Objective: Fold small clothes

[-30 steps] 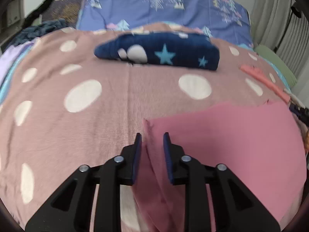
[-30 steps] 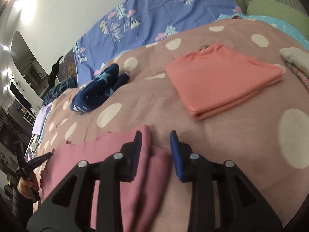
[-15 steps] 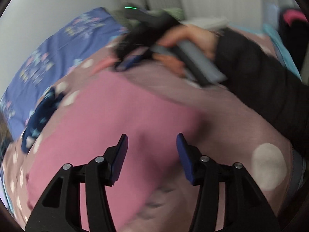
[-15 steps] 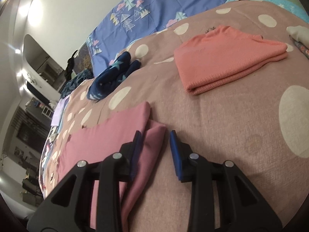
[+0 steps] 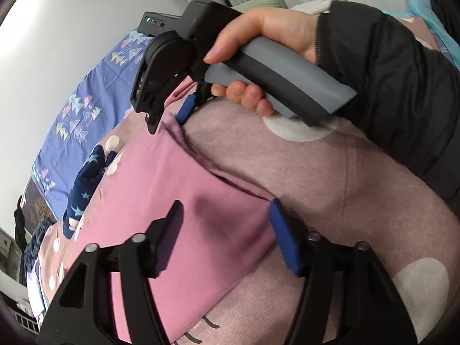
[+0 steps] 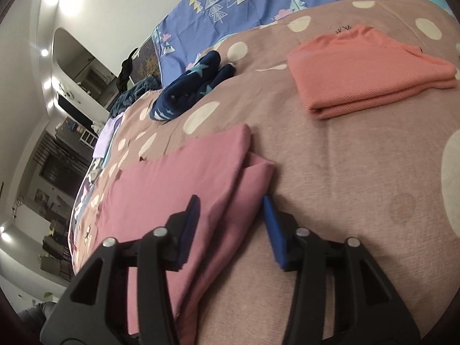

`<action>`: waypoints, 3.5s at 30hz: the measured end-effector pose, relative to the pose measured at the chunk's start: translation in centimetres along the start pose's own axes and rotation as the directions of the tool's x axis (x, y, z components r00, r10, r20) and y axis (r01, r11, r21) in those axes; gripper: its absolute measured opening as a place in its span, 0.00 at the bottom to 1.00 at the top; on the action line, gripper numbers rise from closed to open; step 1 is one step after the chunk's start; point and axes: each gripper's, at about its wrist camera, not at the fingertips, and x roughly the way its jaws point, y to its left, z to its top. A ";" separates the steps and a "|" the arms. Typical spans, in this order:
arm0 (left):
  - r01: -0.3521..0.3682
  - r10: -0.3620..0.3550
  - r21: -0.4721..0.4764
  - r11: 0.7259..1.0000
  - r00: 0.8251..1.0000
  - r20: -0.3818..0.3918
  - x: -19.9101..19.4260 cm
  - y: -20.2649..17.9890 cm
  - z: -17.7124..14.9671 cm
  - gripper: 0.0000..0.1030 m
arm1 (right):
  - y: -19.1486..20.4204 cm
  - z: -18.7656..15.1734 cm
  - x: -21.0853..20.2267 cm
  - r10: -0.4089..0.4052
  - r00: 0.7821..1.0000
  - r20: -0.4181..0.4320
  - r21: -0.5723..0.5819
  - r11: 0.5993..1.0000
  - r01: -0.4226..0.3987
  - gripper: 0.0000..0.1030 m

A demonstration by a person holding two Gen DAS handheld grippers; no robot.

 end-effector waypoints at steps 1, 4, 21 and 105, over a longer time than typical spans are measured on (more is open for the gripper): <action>-0.026 0.026 0.005 1.000 1.000 0.009 0.0 0.1 -0.1 0.76 | -0.1 0.0 0.0 0.003 1.000 0.003 0.005 1.000 -0.003 0.45; -0.065 0.065 0.011 0.998 0.998 0.022 0.1 0.4 -0.6 0.82 | -0.4 0.0 -0.2 0.021 1.000 0.011 0.024 0.999 -0.021 0.45; 0.067 -0.067 0.034 0.997 0.998 -0.006 -0.1 -1.3 0.0 0.33 | -0.7 -0.1 -0.4 0.031 1.000 0.003 0.039 0.999 -0.031 0.46; 0.180 -0.184 -0.882 0.436 0.977 0.108 -7.7 32.6 -34.8 0.49 | 40.4 -27.0 18.1 -0.341 0.869 0.359 -0.887 0.165 0.432 0.51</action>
